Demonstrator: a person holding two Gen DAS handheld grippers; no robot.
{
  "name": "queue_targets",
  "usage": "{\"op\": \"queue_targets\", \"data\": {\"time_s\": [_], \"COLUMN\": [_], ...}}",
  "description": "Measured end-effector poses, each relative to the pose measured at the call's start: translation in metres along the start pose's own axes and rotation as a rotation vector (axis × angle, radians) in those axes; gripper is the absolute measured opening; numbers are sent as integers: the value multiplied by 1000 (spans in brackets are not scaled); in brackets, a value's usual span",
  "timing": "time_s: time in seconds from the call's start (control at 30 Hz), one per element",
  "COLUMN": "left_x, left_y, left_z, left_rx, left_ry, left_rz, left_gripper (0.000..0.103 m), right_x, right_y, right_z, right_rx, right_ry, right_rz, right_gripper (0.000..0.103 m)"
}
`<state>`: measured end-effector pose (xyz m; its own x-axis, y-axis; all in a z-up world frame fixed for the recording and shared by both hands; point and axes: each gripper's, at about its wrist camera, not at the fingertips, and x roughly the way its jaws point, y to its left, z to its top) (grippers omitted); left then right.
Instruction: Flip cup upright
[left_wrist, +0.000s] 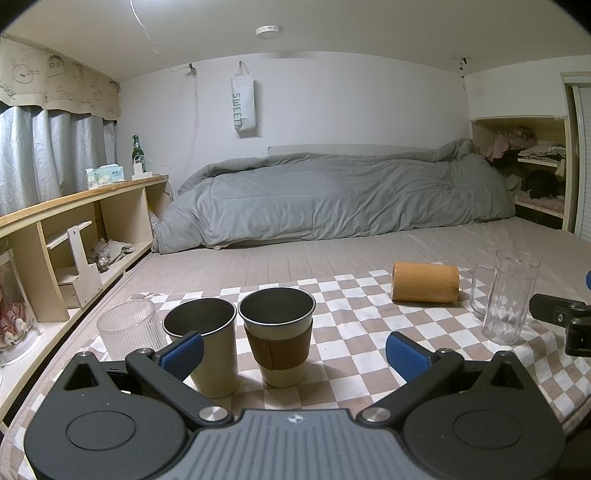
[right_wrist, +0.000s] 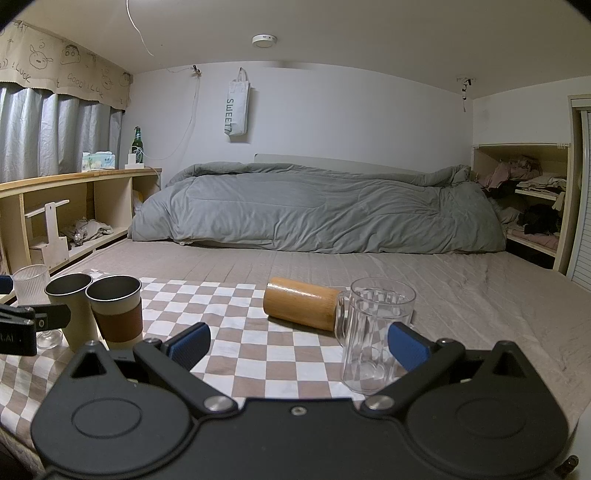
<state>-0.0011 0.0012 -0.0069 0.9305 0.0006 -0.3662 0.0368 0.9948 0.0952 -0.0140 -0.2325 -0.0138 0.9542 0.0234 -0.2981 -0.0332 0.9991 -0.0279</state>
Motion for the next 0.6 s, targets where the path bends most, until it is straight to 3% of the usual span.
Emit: {"op": "queue_targets", "data": {"time_s": [0.6], "left_x": [2], "left_y": [0], "left_z": [0], "left_rx": [1], "left_ry": [3], "left_rz": [0], "left_gripper": [103], "right_x": [1], "right_y": [0], "right_z": [0], "right_rx": [-1], "right_ry": [2], "right_rz": [-1], "right_gripper": [103]}}
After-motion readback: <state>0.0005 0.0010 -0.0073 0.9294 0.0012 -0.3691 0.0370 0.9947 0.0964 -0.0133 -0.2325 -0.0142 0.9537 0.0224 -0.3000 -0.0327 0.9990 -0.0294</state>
